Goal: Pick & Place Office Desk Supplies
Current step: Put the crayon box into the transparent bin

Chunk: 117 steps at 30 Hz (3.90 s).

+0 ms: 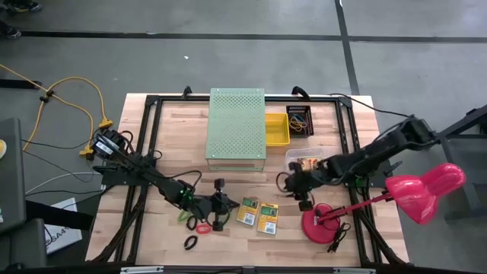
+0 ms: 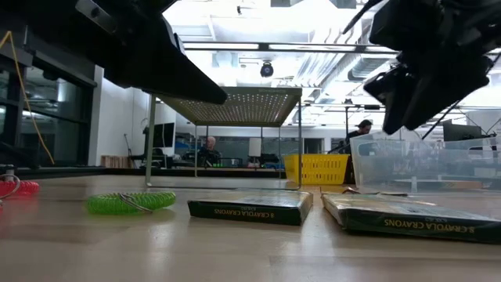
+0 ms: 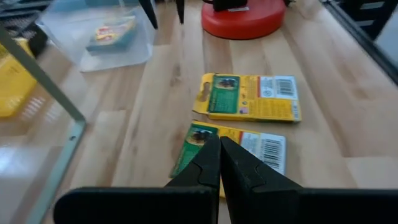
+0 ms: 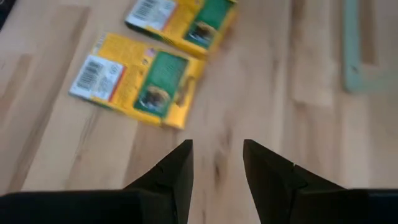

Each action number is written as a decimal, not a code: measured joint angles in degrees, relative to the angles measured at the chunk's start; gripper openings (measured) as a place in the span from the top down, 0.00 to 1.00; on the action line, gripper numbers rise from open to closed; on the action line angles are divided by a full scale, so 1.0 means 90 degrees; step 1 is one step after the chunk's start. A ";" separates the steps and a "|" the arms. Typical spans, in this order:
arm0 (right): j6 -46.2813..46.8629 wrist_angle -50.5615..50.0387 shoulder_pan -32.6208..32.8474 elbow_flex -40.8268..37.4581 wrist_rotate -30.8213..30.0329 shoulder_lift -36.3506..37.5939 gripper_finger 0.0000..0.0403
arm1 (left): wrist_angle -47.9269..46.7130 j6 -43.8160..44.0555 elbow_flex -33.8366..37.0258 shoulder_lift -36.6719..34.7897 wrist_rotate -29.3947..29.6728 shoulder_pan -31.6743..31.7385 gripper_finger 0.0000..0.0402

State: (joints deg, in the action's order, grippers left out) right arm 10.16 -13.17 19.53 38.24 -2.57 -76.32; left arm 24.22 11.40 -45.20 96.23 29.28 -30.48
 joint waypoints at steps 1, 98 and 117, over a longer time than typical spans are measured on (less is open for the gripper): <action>-0.0029 0.0202 0.0074 0.0000 -0.0019 -0.0153 0.68 | 0.0001 0.0083 -0.0001 0.0000 -0.0099 0.0018 1.00; 0.9252 0.1059 0.0651 0.0002 0.0747 -0.1571 0.68 | -0.0646 -0.4005 -0.1415 0.1078 -0.1933 0.0619 1.00; 0.9175 0.1430 0.0500 0.0002 0.0445 -0.1568 0.68 | 0.0082 -0.3683 -0.1552 0.1780 -0.1974 0.0522 1.00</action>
State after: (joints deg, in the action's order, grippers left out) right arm 92.74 -0.30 24.03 38.26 1.43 -90.43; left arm 24.96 -21.74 -59.17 112.25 11.51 -25.78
